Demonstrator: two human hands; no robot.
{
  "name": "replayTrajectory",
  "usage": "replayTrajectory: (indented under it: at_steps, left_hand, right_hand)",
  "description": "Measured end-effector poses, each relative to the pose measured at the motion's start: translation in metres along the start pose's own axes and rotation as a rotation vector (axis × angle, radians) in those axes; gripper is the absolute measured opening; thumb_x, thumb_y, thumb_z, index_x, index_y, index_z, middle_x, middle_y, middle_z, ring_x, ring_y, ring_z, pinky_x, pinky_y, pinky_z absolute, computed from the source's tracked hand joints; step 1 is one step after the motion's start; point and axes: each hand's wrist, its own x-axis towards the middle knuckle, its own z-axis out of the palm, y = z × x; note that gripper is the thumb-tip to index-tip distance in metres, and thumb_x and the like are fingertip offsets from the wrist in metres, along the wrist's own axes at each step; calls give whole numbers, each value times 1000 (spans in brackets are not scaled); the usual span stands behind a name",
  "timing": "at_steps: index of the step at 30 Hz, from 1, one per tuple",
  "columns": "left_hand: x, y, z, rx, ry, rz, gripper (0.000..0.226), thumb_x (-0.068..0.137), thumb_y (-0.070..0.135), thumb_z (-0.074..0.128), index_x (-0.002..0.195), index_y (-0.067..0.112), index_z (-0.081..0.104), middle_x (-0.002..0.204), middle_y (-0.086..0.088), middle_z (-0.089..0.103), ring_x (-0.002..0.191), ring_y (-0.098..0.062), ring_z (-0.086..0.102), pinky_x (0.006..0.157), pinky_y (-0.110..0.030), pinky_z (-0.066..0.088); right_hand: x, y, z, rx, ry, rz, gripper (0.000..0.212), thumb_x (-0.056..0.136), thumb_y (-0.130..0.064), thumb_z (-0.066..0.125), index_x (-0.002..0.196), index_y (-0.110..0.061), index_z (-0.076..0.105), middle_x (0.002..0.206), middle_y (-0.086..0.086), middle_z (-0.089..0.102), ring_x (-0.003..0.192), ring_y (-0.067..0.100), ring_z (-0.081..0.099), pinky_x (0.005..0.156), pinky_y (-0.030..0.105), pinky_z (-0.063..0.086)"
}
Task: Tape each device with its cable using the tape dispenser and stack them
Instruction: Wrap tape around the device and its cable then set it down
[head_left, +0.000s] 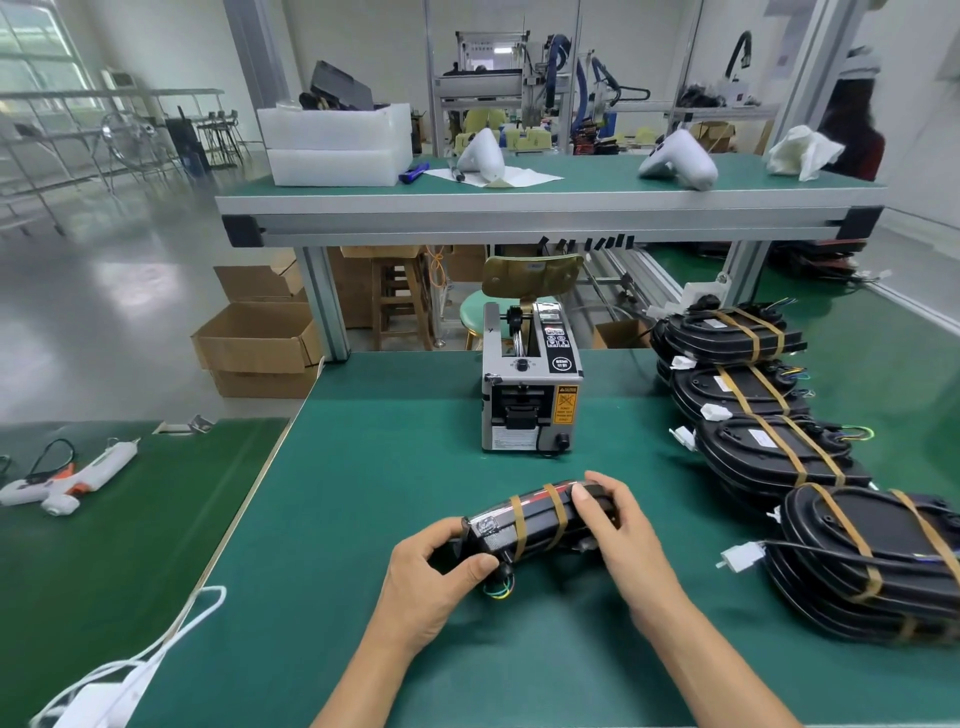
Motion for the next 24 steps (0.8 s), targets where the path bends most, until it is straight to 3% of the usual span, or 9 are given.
replayTrajectory:
  at_steps: [4, 6, 8, 11, 13, 18, 22, 24]
  left_hand:
    - [0, 1, -1, -9, -4, -10, 55, 77, 75, 82, 119, 40, 80, 116, 7, 82, 114, -16, 75, 107, -45, 56]
    - [-1, 2, 0, -20, -8, -5, 56, 79, 73, 82, 123, 39, 79, 122, 8, 81, 121, -17, 73, 110, -46, 54]
    - [-2, 4, 1, -31, 1, 2, 64, 78, 76, 80, 130, 38, 76, 128, 12, 78, 126, -13, 71, 111, -40, 51]
    - [-1, 4, 0, -35, 11, 19, 84, 76, 81, 77, 140, 28, 68, 135, 14, 74, 132, -11, 67, 113, -30, 49]
    - [-1, 4, -1, -49, 4, 38, 84, 77, 81, 77, 139, 25, 69, 135, 11, 75, 131, -13, 68, 111, -26, 51]
    - [-2, 4, -1, -66, 45, 27, 65, 79, 73, 82, 130, 35, 73, 127, 6, 78, 120, -12, 73, 101, -21, 54]
    - [-5, 1, -1, -1, 48, 48, 26, 90, 43, 80, 112, 31, 76, 100, 6, 79, 91, -10, 71, 84, -19, 53]
    - [-7, 0, -3, 32, 43, 53, 19, 88, 40, 78, 106, 34, 75, 93, 9, 77, 83, -6, 69, 79, -16, 52]
  right_hand:
    - [2, -7, 1, -114, -4, -40, 45, 96, -55, 63, 134, -34, 53, 128, -8, 64, 117, 14, 62, 108, 41, 48]
    - [2, -16, 1, -210, 38, -97, 51, 96, -57, 62, 139, -33, 49, 136, -8, 58, 126, 12, 55, 114, 40, 42]
    - [0, -31, 2, -309, 106, -179, 56, 93, -60, 62, 141, -34, 47, 137, -12, 53, 132, 10, 48, 119, 42, 36]
    - [-7, -51, 11, -459, 183, -333, 61, 90, -57, 67, 141, -31, 48, 131, -19, 45, 130, 3, 39, 124, 54, 25]
    - [-13, -59, 22, -583, 201, -450, 64, 88, -57, 69, 141, -28, 49, 135, -16, 47, 134, 7, 40, 126, 56, 16]
    - [-28, -63, 49, -767, 157, -634, 75, 83, -70, 56, 145, -27, 49, 145, -8, 49, 143, 15, 39, 126, 57, 11]
    - [-37, -62, 66, -865, 104, -729, 72, 84, -63, 61, 144, -25, 52, 146, -4, 48, 142, 23, 41, 127, 56, 12]
    - [-40, -64, 67, -864, 72, -744, 71, 85, -60, 65, 145, -24, 52, 149, -4, 48, 145, 23, 39, 128, 54, 8]
